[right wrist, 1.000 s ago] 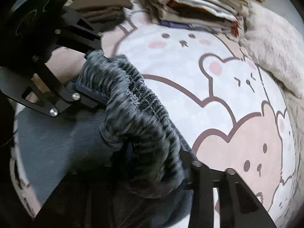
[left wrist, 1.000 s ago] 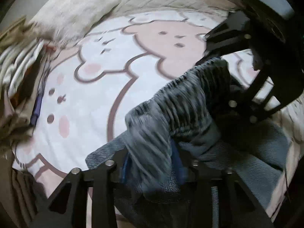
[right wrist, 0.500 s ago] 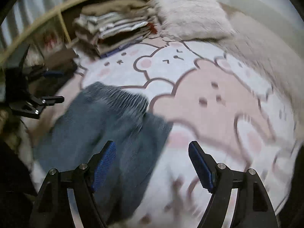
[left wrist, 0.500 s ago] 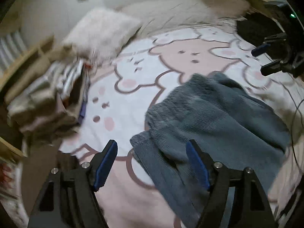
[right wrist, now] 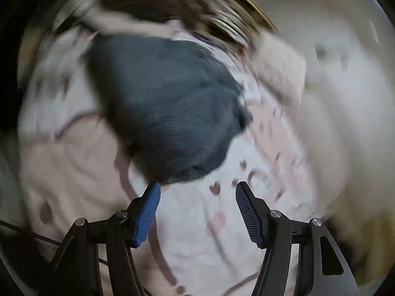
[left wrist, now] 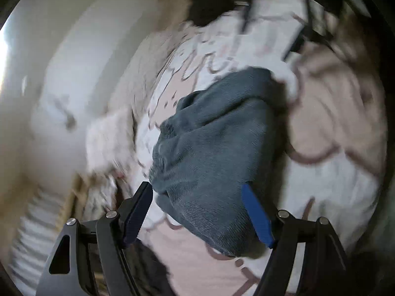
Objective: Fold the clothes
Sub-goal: 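Grasp the folded joggers with both tools and lift them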
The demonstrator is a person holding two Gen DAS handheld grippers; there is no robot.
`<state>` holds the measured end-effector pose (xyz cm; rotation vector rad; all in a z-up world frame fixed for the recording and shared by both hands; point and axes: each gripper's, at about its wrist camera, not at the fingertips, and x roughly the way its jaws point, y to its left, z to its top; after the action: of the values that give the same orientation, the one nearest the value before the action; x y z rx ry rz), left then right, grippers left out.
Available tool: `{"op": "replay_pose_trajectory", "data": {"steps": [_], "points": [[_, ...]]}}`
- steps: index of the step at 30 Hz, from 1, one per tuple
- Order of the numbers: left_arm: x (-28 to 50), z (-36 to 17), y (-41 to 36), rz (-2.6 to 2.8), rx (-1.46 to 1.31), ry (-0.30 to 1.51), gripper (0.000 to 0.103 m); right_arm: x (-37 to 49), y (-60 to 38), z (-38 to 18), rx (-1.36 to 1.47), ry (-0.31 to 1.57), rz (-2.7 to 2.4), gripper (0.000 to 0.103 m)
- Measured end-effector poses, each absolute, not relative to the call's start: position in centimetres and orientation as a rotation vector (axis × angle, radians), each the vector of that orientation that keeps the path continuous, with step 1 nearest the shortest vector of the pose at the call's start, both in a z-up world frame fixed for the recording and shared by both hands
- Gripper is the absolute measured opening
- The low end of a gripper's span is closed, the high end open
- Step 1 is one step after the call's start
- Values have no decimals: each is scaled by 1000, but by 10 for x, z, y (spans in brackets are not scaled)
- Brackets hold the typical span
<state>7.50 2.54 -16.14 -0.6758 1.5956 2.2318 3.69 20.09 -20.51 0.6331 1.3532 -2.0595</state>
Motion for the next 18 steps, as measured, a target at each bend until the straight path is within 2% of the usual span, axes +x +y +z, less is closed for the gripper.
{"op": "replay_pose_trajectory", "data": {"steps": [5, 13, 14, 16, 17, 18], "points": [[88, -201, 22, 2054, -596, 1813, 75, 76, 181, -264, 255, 1816, -1841, 64], [67, -233, 19, 1930, -522, 2006, 73, 59, 163, -296, 31, 2058, -1752, 64], [64, -236, 18, 1909, -527, 2019, 67, 55, 161, -298, 27, 2072, -1743, 64], [61, -243, 16, 1846, -551, 2051, 35, 51, 160, -305, -5, 2108, -1701, 62], [61, -247, 14, 1816, -546, 2074, 33, 48, 160, -310, -43, 2140, -1675, 59], [63, -250, 12, 1788, -512, 2102, 32, 45, 162, -314, -53, 2168, -1641, 50]]}}
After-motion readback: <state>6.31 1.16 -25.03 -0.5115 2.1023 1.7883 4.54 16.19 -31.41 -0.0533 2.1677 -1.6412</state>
